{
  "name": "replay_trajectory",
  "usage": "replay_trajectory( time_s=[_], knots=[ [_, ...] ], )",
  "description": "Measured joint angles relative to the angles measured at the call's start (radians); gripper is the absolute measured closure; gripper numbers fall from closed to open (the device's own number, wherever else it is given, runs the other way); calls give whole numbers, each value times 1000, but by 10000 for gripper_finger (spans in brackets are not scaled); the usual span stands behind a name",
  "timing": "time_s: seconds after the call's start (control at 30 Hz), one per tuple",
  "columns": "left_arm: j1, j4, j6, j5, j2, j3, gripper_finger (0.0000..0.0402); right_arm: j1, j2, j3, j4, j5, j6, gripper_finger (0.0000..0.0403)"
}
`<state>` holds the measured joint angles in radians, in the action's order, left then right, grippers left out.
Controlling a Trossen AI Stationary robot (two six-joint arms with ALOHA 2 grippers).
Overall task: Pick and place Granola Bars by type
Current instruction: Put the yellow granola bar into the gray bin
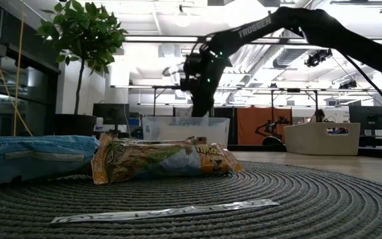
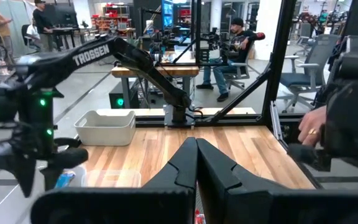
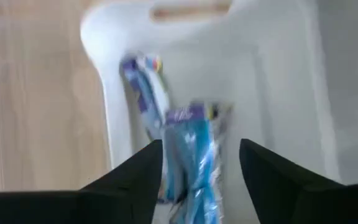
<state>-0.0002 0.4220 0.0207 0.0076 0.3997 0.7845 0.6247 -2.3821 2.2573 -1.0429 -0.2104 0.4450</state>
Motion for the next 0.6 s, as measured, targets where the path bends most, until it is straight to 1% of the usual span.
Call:
replay_trajectory(
  time_s=[0.13,0.2,0.27,0.37,0.5,0.6],
  knots=[
    [0,0,0,0,0,0,401,-1,0,93,-45,-2,-2,188],
    [0,0,0,0,0,0,401,-4,34,83,-37,-15,-3,184],
    [0,0,0,0,0,0,401,-12,79,57,-41,-45,-13,183],
    [0,0,0,0,0,0,401,-26,143,53,-71,-93,-39,183],
    [0,0,0,0,0,0,401,-59,218,51,-88,-192,-84,182],
    [0,0,0,0,0,0,401,-104,278,51,-89,-264,-119,183]
  ],
)
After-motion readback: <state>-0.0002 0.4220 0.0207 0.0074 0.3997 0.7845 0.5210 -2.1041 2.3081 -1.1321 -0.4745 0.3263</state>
